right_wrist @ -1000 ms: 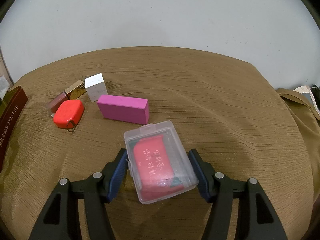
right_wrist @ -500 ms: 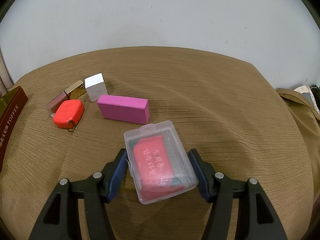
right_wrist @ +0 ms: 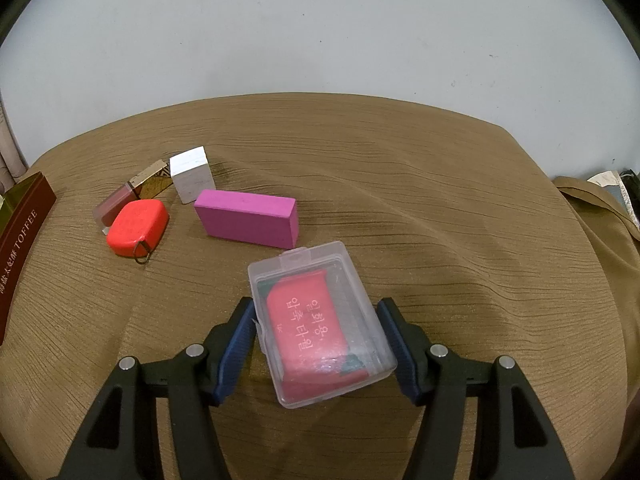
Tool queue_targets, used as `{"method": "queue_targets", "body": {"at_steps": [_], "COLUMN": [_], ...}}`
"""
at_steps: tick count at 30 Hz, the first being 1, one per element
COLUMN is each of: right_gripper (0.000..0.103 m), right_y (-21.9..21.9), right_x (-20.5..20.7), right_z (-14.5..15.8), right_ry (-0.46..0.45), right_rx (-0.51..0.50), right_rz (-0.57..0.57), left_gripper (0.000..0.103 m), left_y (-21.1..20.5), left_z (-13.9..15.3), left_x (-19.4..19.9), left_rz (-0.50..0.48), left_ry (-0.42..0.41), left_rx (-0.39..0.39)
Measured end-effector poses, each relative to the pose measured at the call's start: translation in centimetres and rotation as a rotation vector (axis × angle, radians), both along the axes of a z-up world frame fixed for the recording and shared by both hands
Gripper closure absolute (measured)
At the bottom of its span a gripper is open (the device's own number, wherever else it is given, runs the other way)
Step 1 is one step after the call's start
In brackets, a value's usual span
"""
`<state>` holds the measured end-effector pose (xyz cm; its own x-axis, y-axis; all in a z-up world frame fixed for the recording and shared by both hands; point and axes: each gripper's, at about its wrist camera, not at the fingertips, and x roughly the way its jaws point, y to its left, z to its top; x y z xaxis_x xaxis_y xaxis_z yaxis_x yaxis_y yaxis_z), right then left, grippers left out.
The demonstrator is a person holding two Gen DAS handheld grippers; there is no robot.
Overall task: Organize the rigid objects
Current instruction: 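Carry the labelled box with the left gripper and lower it into the gold tin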
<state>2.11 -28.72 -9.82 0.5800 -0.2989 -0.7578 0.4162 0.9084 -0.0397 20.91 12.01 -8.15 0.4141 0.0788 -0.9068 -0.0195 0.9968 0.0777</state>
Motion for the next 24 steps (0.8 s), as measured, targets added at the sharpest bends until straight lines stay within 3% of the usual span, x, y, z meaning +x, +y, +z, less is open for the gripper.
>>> {"method": "queue_targets", "body": {"at_steps": [24], "right_gripper": [0.039], "right_y": [0.3], "right_x": [0.0], "right_z": [0.1], "right_ry": [0.001], "right_rx": [-0.001], "right_rz": [-0.002], "left_gripper": [0.045], "left_y": [-0.6], "left_z": [-2.0], "left_x": [0.0], "left_rz": [-0.055], "left_ry": [0.041], "left_rx": [0.015]}}
